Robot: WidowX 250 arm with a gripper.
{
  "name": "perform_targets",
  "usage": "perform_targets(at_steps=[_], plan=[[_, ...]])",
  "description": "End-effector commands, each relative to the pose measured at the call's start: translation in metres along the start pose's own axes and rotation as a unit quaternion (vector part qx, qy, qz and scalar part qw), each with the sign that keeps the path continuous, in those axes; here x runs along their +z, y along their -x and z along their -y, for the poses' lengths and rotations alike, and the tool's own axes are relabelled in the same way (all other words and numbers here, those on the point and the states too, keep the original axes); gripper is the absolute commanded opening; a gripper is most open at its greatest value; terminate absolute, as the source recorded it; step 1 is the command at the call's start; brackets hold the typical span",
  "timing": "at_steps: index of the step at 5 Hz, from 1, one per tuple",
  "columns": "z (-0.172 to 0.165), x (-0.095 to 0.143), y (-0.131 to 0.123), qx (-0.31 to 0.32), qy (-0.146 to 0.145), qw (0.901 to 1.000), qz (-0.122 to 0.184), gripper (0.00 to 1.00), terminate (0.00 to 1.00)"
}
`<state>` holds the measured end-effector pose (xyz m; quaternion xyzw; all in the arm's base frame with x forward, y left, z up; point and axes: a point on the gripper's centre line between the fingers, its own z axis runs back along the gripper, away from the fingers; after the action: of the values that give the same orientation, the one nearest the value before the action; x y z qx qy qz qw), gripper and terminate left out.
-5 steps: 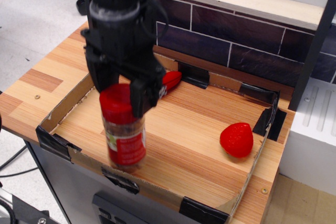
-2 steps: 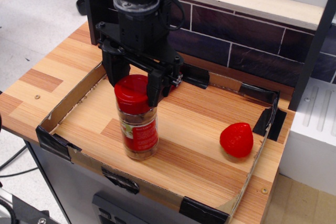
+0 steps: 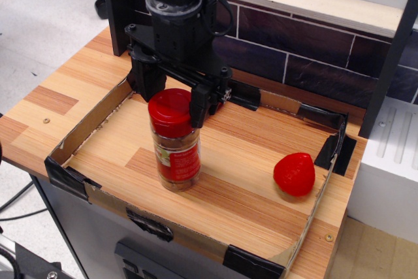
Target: Upright basil bottle
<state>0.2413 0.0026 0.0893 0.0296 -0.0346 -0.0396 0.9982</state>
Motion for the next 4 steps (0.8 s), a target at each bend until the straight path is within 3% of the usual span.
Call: perform_targets(at_steps=[1, 2, 3, 4], plan=[[-0.010, 0.042, -0.009, 0.041, 0.020, 0.9983, 0.038, 1.00, 0.00], [-0.013, 0.075, -0.019, 0.062, 0.035, 0.9959, 0.056, 1.00, 0.00], [-0.017, 0.099, -0.032, 0.115, 0.032, 0.9902, 0.072, 1.00, 0.00], [-0.017, 0.099, -0.032, 0.115, 0.032, 0.9902, 0.072, 1.00, 0.00]])
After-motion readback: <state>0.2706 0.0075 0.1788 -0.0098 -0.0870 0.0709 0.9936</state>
